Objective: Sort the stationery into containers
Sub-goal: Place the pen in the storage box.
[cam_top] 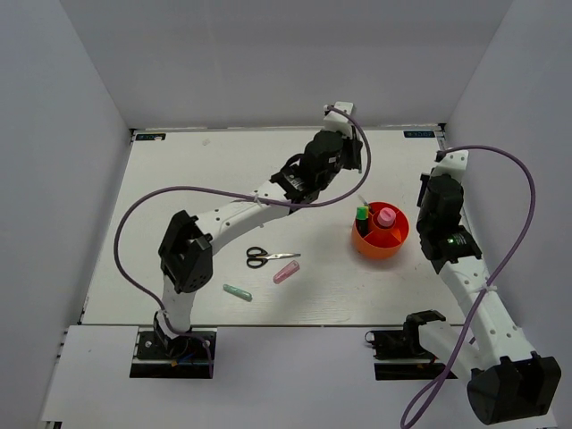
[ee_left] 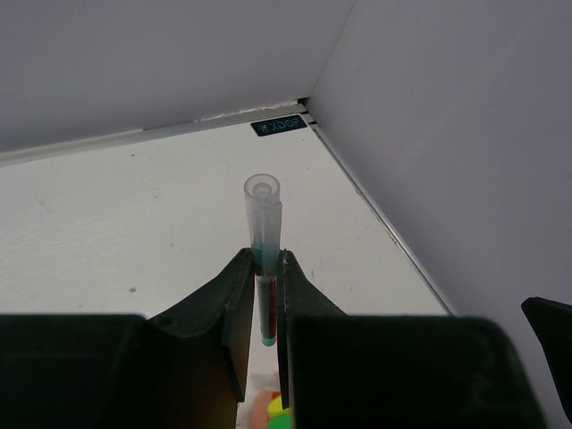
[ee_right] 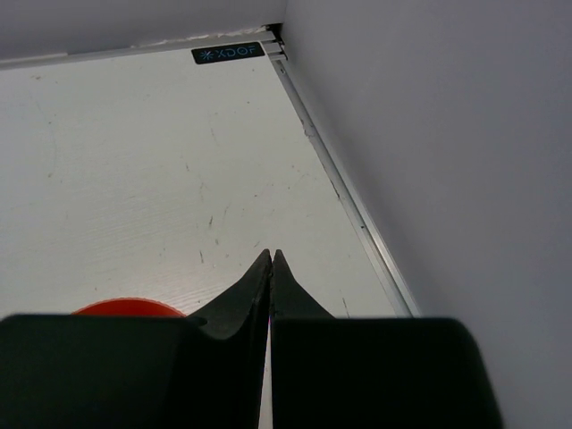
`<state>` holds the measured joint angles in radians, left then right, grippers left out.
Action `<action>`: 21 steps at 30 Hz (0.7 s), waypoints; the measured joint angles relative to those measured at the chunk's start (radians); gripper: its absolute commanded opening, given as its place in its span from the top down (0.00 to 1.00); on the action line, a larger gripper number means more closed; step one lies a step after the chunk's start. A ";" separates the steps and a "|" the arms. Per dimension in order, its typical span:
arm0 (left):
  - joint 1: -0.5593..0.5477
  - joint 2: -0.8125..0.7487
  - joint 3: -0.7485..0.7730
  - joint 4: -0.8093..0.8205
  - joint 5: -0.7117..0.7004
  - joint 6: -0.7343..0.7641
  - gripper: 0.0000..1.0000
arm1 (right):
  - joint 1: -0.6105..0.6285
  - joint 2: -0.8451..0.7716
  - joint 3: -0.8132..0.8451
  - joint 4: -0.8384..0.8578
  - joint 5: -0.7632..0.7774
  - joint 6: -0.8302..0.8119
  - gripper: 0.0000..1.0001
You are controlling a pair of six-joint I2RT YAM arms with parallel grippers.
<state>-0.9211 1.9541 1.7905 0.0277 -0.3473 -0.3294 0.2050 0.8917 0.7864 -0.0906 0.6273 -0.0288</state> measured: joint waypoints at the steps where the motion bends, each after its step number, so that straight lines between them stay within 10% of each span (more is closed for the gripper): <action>1: -0.002 0.017 0.008 0.025 0.006 -0.002 1.00 | 0.000 0.000 -0.002 0.009 0.003 0.000 1.00; 21: -0.008 0.234 0.028 0.187 0.154 -0.143 1.00 | -0.016 0.001 -0.050 0.097 0.040 -0.008 1.00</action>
<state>-0.9291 2.1880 1.8187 0.2142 -0.1932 -0.4721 0.1886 0.8928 0.7364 0.0063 0.6674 -0.0364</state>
